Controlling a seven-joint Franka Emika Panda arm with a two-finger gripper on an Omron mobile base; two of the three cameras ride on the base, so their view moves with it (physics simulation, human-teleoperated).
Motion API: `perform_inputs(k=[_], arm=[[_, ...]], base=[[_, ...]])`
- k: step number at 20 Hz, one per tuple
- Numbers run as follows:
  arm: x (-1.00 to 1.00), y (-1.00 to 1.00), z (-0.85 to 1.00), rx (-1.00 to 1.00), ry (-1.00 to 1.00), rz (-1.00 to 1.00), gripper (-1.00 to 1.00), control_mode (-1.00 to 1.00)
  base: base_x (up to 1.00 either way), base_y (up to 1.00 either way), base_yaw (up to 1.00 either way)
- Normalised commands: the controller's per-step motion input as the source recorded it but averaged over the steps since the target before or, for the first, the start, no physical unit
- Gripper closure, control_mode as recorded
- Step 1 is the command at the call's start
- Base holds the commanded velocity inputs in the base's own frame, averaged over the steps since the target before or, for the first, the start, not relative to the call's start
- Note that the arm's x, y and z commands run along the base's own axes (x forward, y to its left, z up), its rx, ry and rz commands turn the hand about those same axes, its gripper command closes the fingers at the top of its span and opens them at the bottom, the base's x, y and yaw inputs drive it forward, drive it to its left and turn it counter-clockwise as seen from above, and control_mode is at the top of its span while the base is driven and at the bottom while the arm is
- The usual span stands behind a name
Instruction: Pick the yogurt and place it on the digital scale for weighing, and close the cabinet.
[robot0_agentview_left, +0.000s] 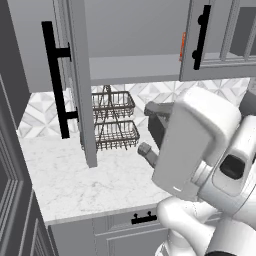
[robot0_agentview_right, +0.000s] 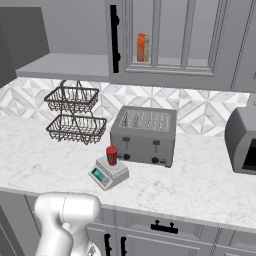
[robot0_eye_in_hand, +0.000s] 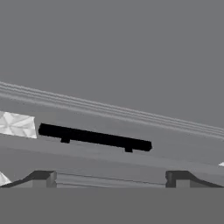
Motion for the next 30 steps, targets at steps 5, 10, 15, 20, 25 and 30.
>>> perform_inputs(k=[5, 10, 15, 20, 25, 30], arm=[[0.07, 1.00, -0.24, 0.00, 0.18, 0.00, -1.00, -1.00], [0.42, 0.94, -0.27, 0.01, 0.13, 0.00, -1.00, -1.00], [0.93, 0.61, -0.38, 0.00, 0.26, 0.00, -1.00, -1.00], [1.00, 0.02, -0.45, 0.00, 0.16, 0.00, -1.00, -1.00], [0.93, -0.08, -0.37, 0.00, 0.04, 0.00, -1.00, -1.00], [0.76, -0.39, -0.14, 0.01, 0.00, -0.05, -1.00, -1.00]], base=[[0.00, 0.00, 0.00], [0.00, 0.00, 0.00], [0.00, 0.00, 0.00], [0.00, 0.00, 0.00], [0.00, 0.00, 0.00], [0.00, 0.00, 0.00]])
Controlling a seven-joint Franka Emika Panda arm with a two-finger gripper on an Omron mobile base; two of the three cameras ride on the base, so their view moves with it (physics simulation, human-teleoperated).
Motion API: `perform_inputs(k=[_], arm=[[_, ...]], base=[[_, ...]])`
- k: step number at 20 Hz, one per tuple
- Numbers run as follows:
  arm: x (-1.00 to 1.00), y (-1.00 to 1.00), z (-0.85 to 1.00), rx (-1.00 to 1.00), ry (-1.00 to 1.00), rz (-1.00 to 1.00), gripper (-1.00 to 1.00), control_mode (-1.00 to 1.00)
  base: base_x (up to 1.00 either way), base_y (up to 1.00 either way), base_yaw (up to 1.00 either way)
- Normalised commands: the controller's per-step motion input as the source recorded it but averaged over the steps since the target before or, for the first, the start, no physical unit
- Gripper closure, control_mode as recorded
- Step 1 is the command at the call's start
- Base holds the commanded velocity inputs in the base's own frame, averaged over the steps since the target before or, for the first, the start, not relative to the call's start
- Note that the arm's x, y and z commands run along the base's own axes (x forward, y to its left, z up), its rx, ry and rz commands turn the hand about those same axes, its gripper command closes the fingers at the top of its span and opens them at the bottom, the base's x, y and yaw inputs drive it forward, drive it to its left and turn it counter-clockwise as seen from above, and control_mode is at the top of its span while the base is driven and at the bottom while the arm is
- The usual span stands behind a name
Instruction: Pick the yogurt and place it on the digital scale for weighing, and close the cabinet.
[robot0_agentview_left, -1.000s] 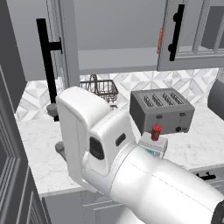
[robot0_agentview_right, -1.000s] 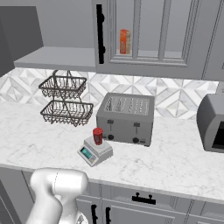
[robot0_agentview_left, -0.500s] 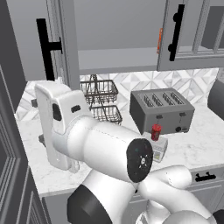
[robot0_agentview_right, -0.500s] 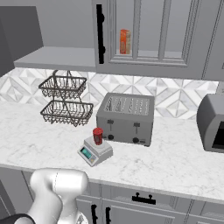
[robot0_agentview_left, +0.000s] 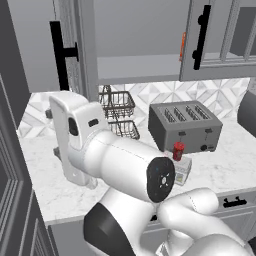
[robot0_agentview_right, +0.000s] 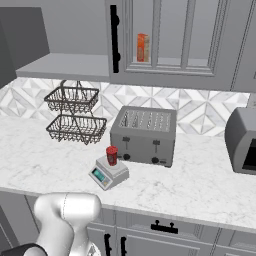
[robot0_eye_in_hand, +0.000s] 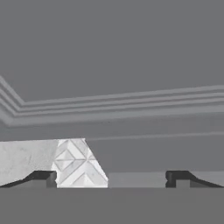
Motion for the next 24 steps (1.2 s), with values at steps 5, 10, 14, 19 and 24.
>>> perform_inputs(k=[5, 10, 14, 19, 24], arm=[[0.84, -0.83, -0.05, 0.07, 0.00, -0.12, -1.00, -1.00], [0.88, -0.99, -0.03, 0.14, 0.03, -0.12, -1.00, -1.00], [1.00, -1.00, -0.08, 0.18, 0.06, -0.11, -1.00, -1.00], [1.00, -1.00, -0.20, 0.17, 0.07, -0.11, -1.00, -1.00], [1.00, -1.00, -0.21, 0.18, 0.01, -0.08, -1.00, -1.00]], base=[[0.00, 0.00, 0.00], [0.00, 0.00, 0.00], [0.00, 0.00, 0.00], [0.00, 0.00, 0.00], [0.00, 0.00, 0.00]])
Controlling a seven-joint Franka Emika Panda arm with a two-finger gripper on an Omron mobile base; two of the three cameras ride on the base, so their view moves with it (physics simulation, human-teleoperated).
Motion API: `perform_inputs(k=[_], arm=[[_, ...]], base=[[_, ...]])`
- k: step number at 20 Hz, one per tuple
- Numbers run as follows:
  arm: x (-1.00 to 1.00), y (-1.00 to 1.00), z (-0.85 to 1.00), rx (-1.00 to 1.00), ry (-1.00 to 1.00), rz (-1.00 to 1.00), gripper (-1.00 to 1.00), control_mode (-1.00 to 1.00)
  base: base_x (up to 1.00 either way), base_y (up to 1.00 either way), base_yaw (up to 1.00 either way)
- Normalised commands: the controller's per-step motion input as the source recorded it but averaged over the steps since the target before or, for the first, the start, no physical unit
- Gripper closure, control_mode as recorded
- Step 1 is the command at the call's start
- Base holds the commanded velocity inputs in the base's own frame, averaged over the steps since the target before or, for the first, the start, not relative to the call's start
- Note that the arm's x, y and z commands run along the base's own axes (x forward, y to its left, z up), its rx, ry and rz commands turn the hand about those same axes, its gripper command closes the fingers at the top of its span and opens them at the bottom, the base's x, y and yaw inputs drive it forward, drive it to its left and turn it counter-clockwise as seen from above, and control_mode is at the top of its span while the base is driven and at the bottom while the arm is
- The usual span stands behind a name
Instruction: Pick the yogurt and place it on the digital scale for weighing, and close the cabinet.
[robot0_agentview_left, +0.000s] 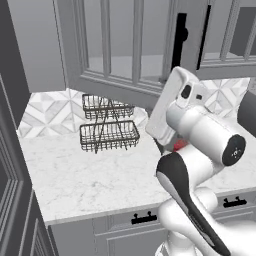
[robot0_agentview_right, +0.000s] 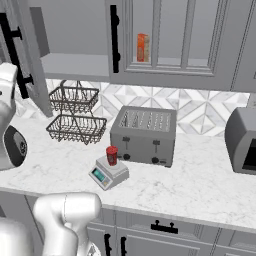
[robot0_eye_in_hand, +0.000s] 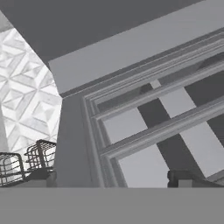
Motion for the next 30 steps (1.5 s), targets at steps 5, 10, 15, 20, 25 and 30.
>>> perform_inputs(k=[5, 10, 15, 20, 25, 30], arm=[[1.00, -0.93, -0.16, 0.18, 0.00, -0.06, -1.00, -1.00], [1.00, -0.55, -0.15, 0.15, 0.00, -0.02, -1.00, -1.00], [0.95, -0.36, -0.06, 0.11, 0.00, 0.00, -1.00, -1.00], [0.98, -0.07, -0.12, 0.04, 0.00, 0.00, -1.00, -1.00], [1.00, -0.04, -0.36, 0.02, -0.01, 0.00, -1.00, -1.00], [1.00, -0.06, -0.45, 0.02, -0.05, 0.00, -1.00, -1.00]], base=[[0.00, 0.00, 0.00], [0.00, 0.00, 0.00], [0.00, 0.00, 0.00], [0.00, 0.00, 0.00], [0.00, 0.00, 0.00], [0.00, 0.00, 0.00]])
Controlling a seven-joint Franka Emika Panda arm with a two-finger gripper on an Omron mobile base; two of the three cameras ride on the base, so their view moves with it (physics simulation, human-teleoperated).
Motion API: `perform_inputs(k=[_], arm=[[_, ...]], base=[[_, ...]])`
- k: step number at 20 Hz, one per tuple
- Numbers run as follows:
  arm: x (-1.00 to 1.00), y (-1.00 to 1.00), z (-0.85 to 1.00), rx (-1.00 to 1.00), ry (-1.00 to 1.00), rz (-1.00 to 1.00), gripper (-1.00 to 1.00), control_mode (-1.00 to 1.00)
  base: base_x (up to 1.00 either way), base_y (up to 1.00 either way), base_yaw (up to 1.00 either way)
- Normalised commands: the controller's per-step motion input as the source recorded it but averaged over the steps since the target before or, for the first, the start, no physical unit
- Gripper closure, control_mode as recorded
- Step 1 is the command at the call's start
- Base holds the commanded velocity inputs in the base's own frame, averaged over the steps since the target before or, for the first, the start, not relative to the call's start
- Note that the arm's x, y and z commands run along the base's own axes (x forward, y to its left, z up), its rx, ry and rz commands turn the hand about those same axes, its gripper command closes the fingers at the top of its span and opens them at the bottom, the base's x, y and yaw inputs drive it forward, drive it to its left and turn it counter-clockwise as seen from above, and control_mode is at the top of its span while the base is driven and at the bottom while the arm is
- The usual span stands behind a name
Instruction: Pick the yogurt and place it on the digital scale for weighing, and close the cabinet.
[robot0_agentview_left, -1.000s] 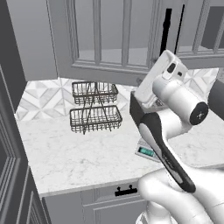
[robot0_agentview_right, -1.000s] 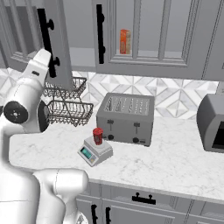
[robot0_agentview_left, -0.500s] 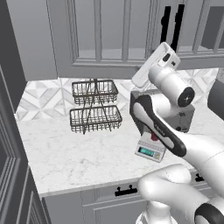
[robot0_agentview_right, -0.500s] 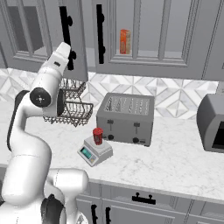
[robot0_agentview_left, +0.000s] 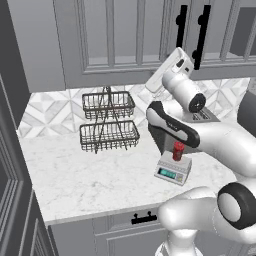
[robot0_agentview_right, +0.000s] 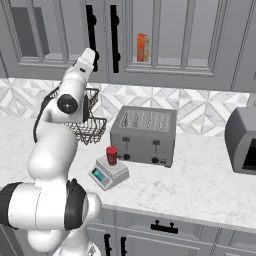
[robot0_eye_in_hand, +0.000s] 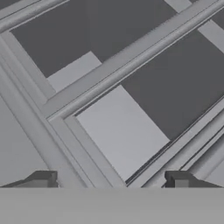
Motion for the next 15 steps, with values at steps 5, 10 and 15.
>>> perform_inputs(k=[5, 10, 15], arm=[[1.00, 0.00, -0.51, 0.01, -0.01, 0.00, -1.00, -1.00], [0.84, -0.01, -0.35, 0.02, -0.02, 0.00, -1.00, -1.00], [-0.07, -0.29, 0.06, 0.09, 0.00, 0.00, -1.00, -1.00]], base=[[0.00, 0.00, 0.00], [0.00, 0.00, 0.00], [0.00, 0.00, 0.00]])
